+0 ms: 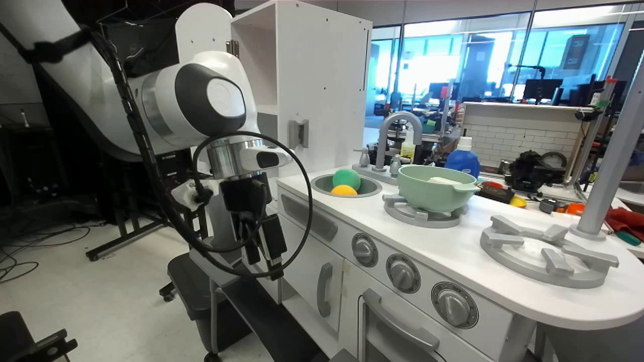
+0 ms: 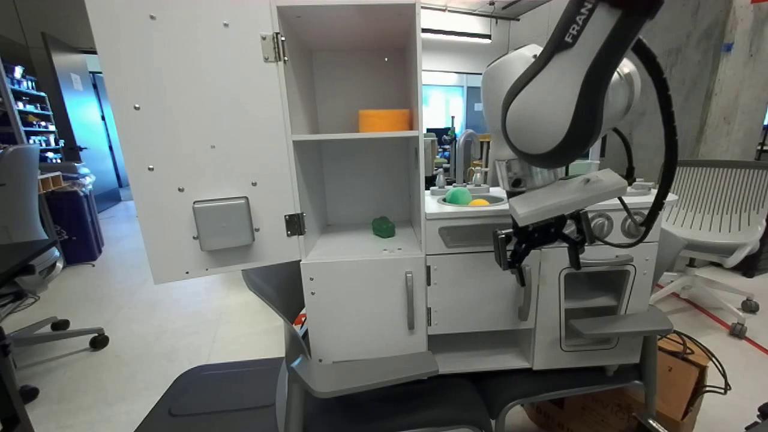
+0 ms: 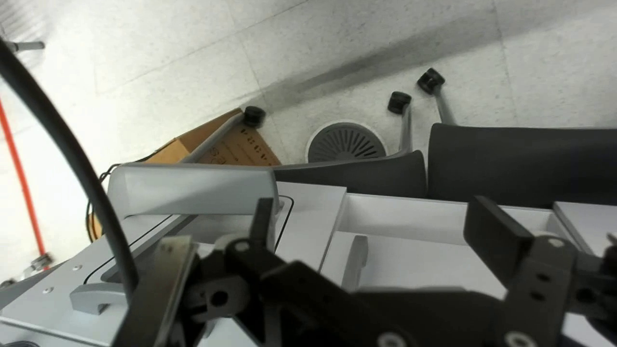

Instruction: Open the bottom cabinet and put the green and yellow balls in the cabinet

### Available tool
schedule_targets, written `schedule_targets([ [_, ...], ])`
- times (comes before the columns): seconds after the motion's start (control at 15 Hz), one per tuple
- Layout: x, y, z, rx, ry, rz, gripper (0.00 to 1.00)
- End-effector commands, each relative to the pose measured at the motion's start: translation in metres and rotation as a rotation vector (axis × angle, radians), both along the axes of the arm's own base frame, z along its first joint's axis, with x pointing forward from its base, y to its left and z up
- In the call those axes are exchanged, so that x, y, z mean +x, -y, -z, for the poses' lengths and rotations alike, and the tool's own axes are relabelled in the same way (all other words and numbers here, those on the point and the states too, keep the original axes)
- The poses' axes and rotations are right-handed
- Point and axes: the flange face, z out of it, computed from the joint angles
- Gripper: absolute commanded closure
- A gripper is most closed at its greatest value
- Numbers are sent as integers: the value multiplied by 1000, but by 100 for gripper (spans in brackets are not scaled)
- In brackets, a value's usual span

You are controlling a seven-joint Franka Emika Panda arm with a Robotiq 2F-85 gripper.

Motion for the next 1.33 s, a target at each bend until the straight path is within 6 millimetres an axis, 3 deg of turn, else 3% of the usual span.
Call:
schedule_targets([
  [0.0, 29, 11, 17, -61, 75, 9, 0],
  [0.27, 65, 42, 40, -22, 148, 20, 0],
  [0.4, 77, 54, 63, -7, 176, 5, 0],
  [0.53, 80, 42, 77, -3, 188, -43, 0],
  [0.87, 66, -12, 102, -8, 205, -182, 0],
  [1.27, 69, 1, 103, -77, 205, -193, 0],
])
